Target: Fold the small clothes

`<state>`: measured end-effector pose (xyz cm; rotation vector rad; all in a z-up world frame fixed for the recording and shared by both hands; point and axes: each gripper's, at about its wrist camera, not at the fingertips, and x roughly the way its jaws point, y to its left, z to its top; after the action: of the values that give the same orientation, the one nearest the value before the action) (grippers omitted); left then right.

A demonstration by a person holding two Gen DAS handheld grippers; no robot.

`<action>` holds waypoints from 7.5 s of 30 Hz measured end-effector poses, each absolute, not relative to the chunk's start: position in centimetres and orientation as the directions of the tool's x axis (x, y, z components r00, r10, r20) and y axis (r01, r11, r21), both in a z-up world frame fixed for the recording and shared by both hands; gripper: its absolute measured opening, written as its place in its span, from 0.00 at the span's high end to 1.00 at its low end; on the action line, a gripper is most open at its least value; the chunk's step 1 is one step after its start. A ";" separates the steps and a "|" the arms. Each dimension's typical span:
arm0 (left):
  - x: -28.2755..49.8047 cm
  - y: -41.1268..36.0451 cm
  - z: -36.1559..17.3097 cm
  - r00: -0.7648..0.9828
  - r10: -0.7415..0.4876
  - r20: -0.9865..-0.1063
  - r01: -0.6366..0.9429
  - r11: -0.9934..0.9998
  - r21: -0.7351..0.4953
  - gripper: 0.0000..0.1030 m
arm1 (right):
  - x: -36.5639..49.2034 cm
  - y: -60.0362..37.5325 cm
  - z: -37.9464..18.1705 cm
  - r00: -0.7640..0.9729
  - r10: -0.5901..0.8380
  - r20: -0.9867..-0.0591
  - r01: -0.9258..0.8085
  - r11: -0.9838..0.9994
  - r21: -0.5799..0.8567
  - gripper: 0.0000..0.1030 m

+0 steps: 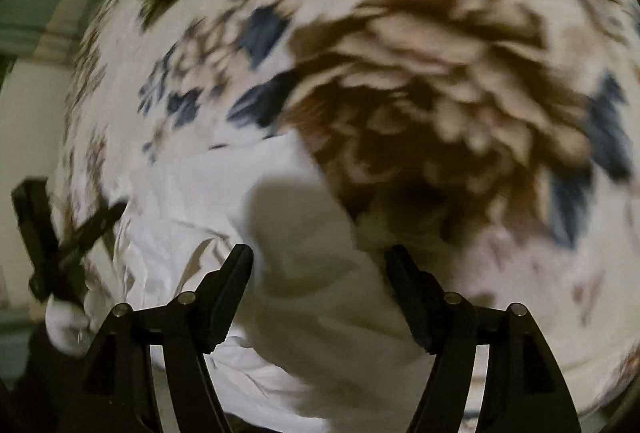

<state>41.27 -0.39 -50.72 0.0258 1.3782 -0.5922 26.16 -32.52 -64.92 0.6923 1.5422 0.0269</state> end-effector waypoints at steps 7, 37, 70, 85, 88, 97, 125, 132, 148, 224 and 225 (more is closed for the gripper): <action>40.9 -1.1 -47.8 0.158 -0.363 -0.918 0.482 0.840 -0.250 0.97 | 26.2 -32.8 -62.8 0.128 0.421 -0.898 0.378 0.816 0.437 0.89; 39.0 2.3 -49.0 0.014 -0.363 -0.932 -0.092 0.927 -0.363 0.74 | 22.6 -34.4 -61.6 0.260 0.426 -0.867 0.788 0.425 0.446 0.61; 26.0 9.3 -50.1 0.005 -0.090 -0.996 -0.067 0.994 -0.090 0.02 | 1.8 -37.5 -59.4 0.043 0.282 -0.959 0.812 0.549 0.198 0.38; 24.2 8.0 -47.4 0.057 -0.218 -0.974 -0.058 0.974 -0.221 0.97 | 1.4 -34.5 -59.3 0.175 0.364 -0.915 0.795 0.497 0.349 0.94; 25.0 8.6 -45.3 0.079 -0.292 -0.953 -0.125 0.946 -0.300 0.97 | 3.0 -34.0 -57.2 0.230 0.395 -0.889 0.771 0.484 0.414 0.94; 31.6 12.2 -40.2 0.225 -0.442 -0.868 -0.331 0.804 -0.495 0.97 | 8.9 -38.6 -49.2 0.401 0.404 -0.822 0.690 0.456 0.561 0.94; 45.5 10.2 -45.8 0.126 -0.271 -0.954 -0.203 0.935 -0.292 0.28 | 24.4 -43.8 -56.4 0.320 0.277 -0.906 0.803 0.427 0.415 0.39; 51.0 2.2 -51.4 -0.004 -0.141 -0.990 0.048 0.989 -0.141 0.28 | 27.4 -42.0 -57.5 0.320 0.295 -0.900 0.767 0.477 0.429 0.39; 48.7 7.3 -44.3 0.178 -0.154 -0.972 -0.124 0.976 -0.177 0.28 | 26.0 -40.6 -55.9 0.319 0.234 -0.918 0.767 0.506 0.395 0.39; 42.4 -0.3 -46.8 0.145 -0.518 -0.843 -0.336 0.776 -0.534 0.55 | 21.9 -38.3 -59.5 0.417 0.476 -0.774 0.834 0.139 0.535 0.35; 42.6 -0.5 -46.5 0.146 -0.508 -0.849 -0.298 0.795 -0.528 0.44 | 22.0 -38.4 -59.4 0.415 0.468 -0.780 0.836 0.144 0.530 0.33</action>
<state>42.55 -0.47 -46.55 -0.6946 1.4513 -0.1701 22.00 -38.44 -59.44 1.4954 1.2169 -0.3921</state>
